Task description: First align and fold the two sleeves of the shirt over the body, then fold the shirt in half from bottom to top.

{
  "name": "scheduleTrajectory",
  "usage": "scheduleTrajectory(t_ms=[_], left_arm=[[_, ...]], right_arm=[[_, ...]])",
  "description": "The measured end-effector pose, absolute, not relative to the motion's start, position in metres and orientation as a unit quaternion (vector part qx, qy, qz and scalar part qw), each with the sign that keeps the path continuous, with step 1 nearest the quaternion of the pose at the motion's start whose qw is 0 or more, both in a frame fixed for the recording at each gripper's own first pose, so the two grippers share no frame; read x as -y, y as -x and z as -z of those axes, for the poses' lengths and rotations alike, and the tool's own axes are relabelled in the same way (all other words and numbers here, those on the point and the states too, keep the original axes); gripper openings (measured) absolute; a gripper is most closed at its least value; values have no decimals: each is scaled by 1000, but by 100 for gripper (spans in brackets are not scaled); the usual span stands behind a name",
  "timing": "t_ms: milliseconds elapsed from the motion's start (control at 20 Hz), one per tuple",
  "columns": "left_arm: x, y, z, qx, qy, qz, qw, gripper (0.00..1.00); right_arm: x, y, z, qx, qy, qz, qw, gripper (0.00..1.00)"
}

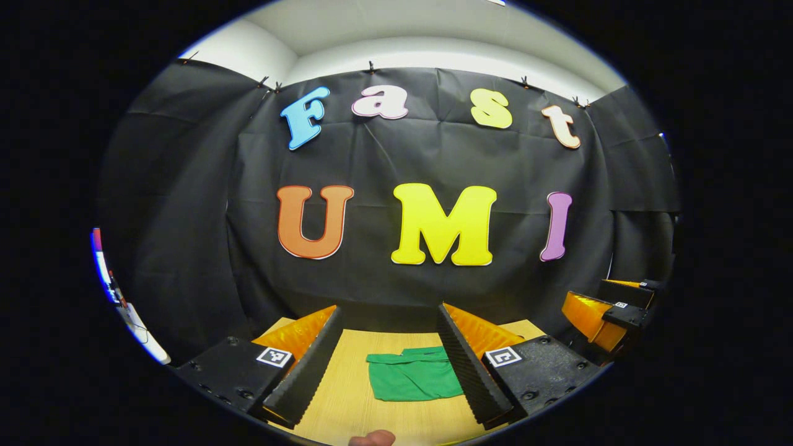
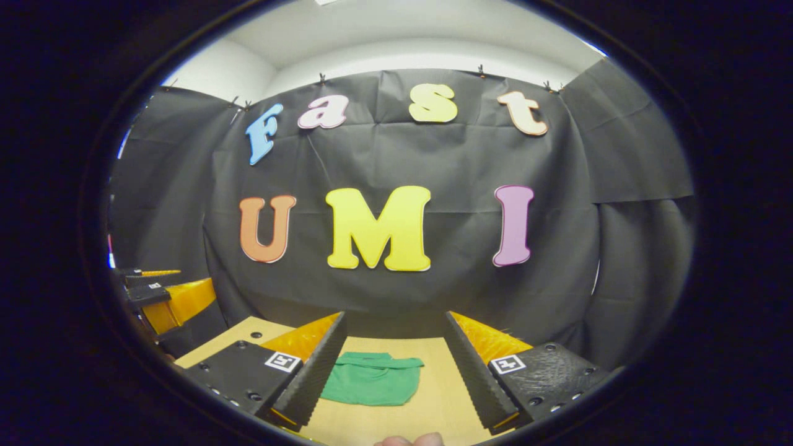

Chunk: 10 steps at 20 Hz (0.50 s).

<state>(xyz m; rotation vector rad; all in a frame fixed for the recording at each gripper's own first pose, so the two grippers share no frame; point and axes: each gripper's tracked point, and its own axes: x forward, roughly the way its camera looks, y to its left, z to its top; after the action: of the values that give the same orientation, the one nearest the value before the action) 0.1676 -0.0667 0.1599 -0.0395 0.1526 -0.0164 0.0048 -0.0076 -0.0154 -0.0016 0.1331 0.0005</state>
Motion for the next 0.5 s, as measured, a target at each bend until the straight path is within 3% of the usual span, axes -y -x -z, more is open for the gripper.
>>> scheduleTrajectory(t_ms=[500], left_arm=[[75, -169, -160, -72, 6, 7, 997, 98]], right_arm=[[9, -9, 15, -67, 11, -9, 998, 97]])
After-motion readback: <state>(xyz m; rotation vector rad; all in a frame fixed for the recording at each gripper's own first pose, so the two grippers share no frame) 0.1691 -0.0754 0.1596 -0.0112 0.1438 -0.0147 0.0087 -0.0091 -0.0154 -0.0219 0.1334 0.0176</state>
